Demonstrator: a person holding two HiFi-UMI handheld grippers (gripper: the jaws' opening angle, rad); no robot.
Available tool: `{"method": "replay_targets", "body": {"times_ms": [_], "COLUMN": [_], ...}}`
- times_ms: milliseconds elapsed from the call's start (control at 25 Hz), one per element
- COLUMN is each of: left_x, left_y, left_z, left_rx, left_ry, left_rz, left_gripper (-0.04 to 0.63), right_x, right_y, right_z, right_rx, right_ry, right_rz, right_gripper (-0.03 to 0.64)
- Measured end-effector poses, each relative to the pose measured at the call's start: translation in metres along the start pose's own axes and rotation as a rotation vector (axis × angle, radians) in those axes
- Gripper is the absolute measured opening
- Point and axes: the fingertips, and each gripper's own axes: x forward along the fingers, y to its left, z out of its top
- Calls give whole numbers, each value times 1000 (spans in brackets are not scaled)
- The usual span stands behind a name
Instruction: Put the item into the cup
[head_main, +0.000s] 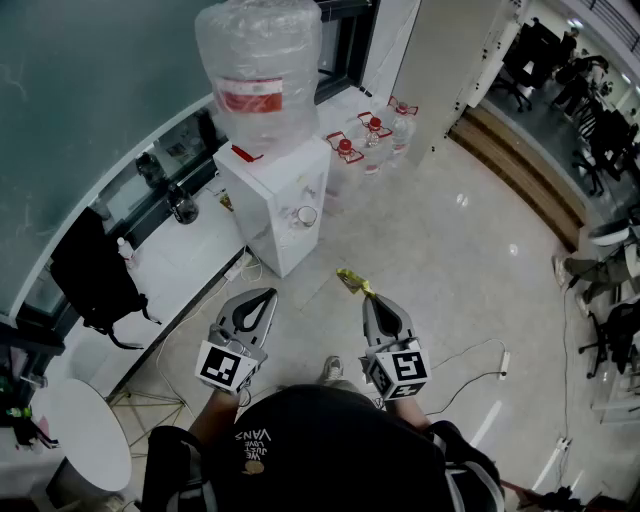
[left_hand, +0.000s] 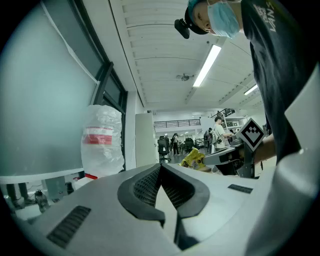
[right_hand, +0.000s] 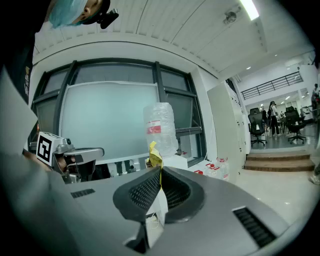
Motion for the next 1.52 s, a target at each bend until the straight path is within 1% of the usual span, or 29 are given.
{"method": "replay_targets", "body": {"times_ms": [240, 400, 520, 680, 840, 960, 1080, 1200, 1320, 1520], "left_x": [-12, -4, 11, 40, 72, 89, 100, 104, 113, 133], "left_y": [16, 23, 24, 22, 15, 15, 23, 40, 62, 102], "left_z": [-7, -8, -10, -16, -22, -23, -24, -28, -35, -43], "left_rx": [-14, -26, -33, -49, -68, -65, -66, -69, -84, -85], "left_ry": [5, 5, 5, 7, 0, -8, -12, -7, -6, 27], "left_rz": [-1, 10, 21, 51, 94, 133, 168, 181, 162, 59], "left_gripper": [18, 18, 20, 20, 20, 20, 20, 20, 20, 20], "right_x": [10, 18, 25, 39, 52, 65, 83, 103, 128, 172], "right_y": [22, 19, 5, -23, -55, -75, -89, -92, -92, -84], "right_z": [-1, 2, 6, 9, 8, 9, 8, 5, 2, -1], "right_rx": [-5, 32, 21, 5, -11, -39, -59, -57, -50, -31], "right_ry": [-1, -13, -10, 2, 35, 54, 72, 80, 91, 107], "right_rz": [5, 36, 50, 91, 136, 169, 176, 167, 141, 65], "right_gripper": [46, 46, 46, 46, 46, 46, 46, 46, 46, 46]}}
